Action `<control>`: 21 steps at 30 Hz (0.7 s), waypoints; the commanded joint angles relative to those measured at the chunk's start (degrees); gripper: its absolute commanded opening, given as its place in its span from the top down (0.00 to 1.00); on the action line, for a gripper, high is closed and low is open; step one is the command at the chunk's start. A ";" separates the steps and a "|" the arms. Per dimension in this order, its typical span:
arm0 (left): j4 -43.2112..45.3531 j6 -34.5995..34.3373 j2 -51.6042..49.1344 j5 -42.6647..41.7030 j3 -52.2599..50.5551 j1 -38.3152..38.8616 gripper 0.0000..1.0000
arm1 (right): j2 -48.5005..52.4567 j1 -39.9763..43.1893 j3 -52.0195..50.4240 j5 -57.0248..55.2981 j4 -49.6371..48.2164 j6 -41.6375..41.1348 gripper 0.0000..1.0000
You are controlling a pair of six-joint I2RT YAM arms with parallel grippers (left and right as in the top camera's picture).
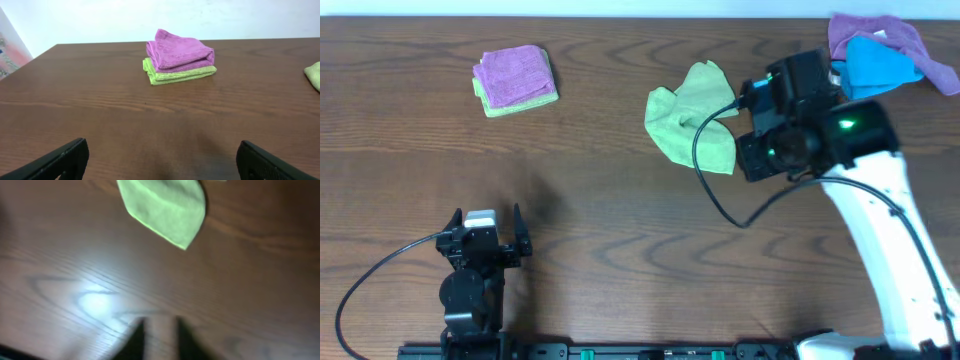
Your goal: Fold the cloth
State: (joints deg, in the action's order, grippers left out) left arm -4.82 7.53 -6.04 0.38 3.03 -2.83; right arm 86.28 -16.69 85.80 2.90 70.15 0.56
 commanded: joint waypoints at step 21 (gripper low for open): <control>-0.85 -0.02 0.31 0.02 -2.14 0.24 0.05 | 19.82 0.59 -10.62 3.78 -29.05 -4.81 0.99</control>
State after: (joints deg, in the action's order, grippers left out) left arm -4.82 7.53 -6.04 0.36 3.03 -2.83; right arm 103.83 -16.62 73.52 6.17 41.93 -3.22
